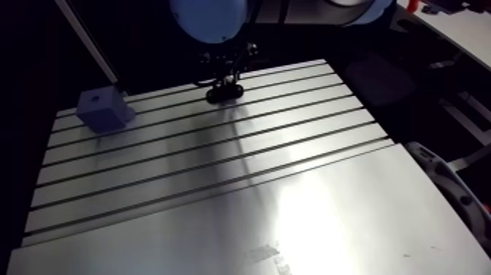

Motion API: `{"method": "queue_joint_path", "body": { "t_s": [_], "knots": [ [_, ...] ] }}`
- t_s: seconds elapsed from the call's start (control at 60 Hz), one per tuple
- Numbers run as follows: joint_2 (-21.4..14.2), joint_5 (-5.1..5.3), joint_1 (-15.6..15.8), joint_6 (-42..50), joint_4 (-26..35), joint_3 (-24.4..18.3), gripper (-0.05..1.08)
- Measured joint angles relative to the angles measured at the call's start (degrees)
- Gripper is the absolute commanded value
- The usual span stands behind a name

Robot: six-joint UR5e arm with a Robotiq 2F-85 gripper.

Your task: Pick up the M10 bolt and insert it into the hex recess until seated.

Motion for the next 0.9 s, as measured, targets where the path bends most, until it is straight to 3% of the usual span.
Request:
{"method": "queue_joint_path", "body": {
  "t_s": [0.9],
  "knots": [
    [0.0, -0.03, 0.1, 0.0, 0.0, 0.1, 0.72]
  ]
}}
